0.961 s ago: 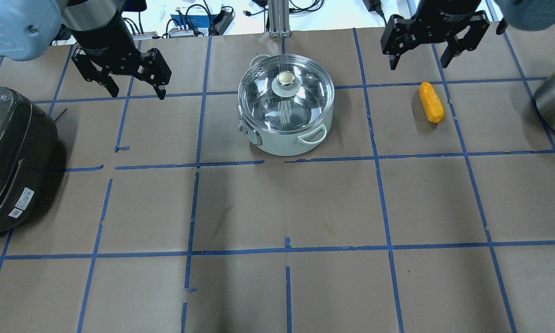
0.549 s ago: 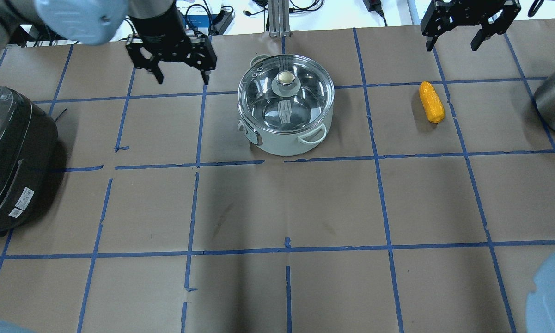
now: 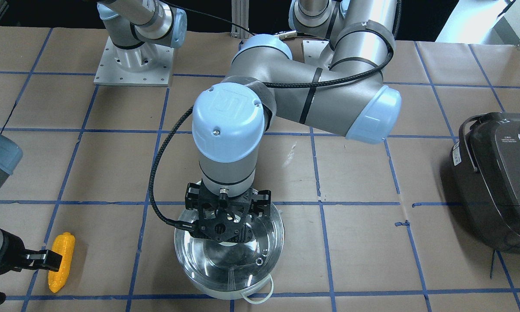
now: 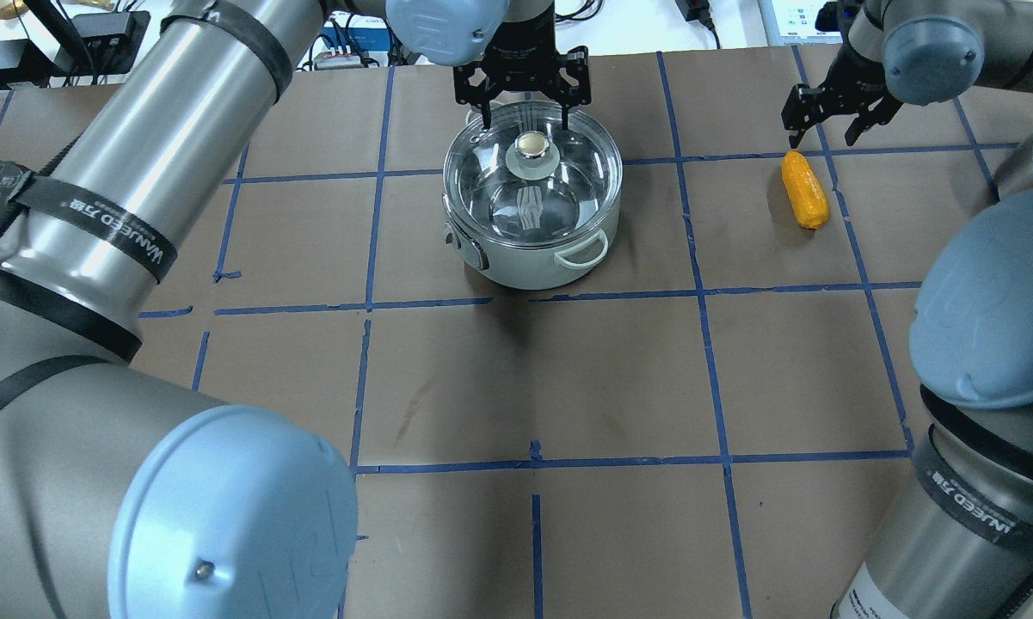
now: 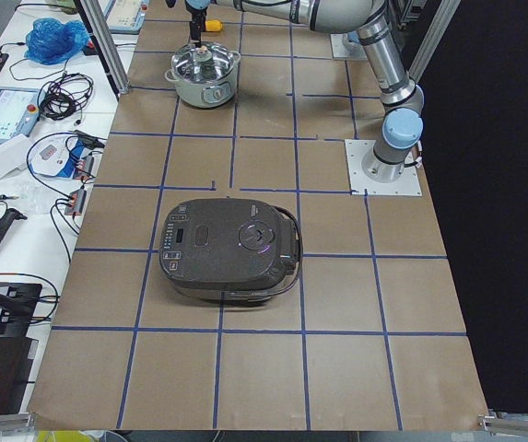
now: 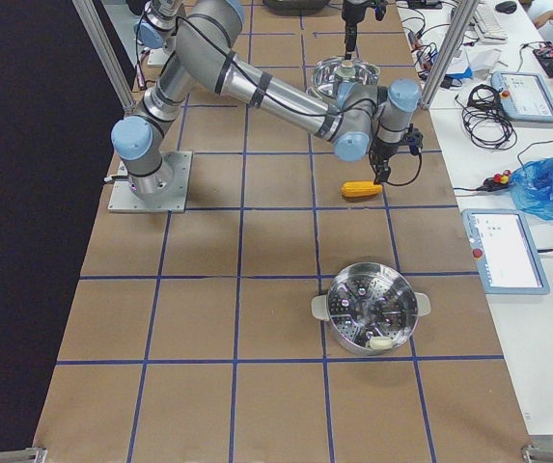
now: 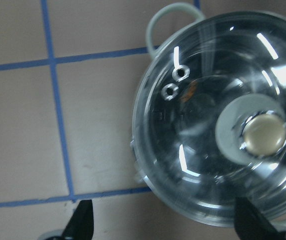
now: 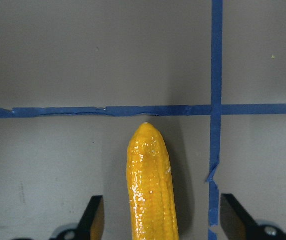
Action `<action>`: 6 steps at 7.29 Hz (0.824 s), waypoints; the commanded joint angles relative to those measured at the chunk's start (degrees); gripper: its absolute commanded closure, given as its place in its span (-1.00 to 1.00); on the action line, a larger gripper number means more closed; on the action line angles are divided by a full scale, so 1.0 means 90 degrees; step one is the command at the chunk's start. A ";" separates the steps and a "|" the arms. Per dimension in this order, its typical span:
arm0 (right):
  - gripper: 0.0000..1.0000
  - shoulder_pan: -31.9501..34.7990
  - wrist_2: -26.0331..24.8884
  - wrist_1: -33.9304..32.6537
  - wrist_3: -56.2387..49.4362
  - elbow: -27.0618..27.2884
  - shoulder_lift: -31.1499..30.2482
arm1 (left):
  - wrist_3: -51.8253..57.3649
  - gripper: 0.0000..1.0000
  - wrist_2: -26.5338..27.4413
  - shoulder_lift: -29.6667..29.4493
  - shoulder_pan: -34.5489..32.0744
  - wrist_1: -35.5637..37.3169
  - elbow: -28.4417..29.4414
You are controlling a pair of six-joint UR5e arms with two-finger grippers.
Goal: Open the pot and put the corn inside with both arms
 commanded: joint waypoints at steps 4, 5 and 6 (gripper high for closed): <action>0.09 -0.0046 0.0002 -0.0170 -0.0108 0.0483 0.0213 | 0.0008 -1.00 -0.0017 -0.0209 -0.0085 0.0570 -0.0409; 0.53 -0.0046 0.0002 -0.0073 -0.0098 0.0473 0.0203 | 0.0027 -0.99 0.0022 -0.0190 -0.0085 0.0571 -0.0419; 0.76 -0.0046 0.0002 0.0150 -0.0079 0.0396 0.0184 | 0.0153 -0.68 0.0032 -0.0200 -0.0085 0.0580 -0.0448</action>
